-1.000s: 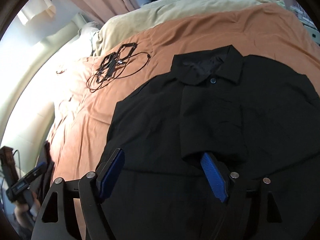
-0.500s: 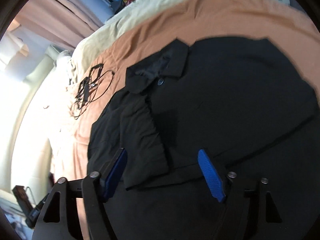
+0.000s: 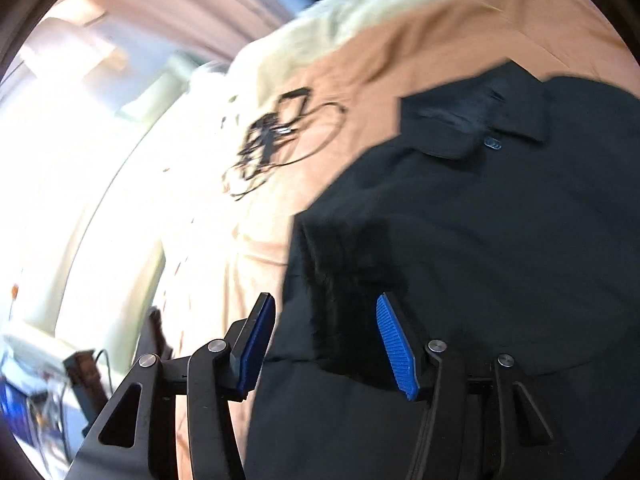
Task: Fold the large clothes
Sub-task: 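Move both grippers to the shirt hem and close on it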
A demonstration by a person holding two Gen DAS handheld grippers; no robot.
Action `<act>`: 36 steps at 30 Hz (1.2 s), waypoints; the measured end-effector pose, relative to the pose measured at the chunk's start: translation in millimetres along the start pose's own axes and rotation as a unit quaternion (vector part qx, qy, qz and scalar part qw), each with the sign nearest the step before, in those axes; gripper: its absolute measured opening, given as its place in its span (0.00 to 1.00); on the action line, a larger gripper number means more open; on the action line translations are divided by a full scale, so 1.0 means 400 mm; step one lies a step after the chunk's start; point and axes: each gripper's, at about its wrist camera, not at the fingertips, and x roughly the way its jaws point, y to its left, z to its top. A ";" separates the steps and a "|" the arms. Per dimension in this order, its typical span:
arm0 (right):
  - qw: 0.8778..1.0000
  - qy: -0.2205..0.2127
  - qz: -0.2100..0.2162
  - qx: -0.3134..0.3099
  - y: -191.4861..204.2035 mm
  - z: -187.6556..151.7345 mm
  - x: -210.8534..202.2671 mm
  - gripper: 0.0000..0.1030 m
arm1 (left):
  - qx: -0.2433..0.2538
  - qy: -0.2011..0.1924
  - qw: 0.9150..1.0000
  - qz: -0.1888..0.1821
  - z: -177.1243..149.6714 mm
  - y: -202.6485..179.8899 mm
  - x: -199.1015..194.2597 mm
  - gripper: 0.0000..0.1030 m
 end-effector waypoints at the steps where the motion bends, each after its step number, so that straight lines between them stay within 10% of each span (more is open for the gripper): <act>1: 1.000 0.001 0.002 -0.004 0.010 -0.003 -0.007 0.53 | -0.001 0.000 1.000 -0.001 -0.005 -0.002 -0.004 0.89; 23: 0.992 -0.015 -0.126 -0.004 -0.283 -0.199 -0.439 0.66 | -0.004 -0.004 0.999 -0.032 -0.234 -0.149 -0.105 0.82; 36: 0.984 -0.033 -0.173 0.009 -0.422 -0.344 -0.619 0.71 | -0.007 0.033 0.999 -0.039 -0.413 -0.194 -0.111 0.48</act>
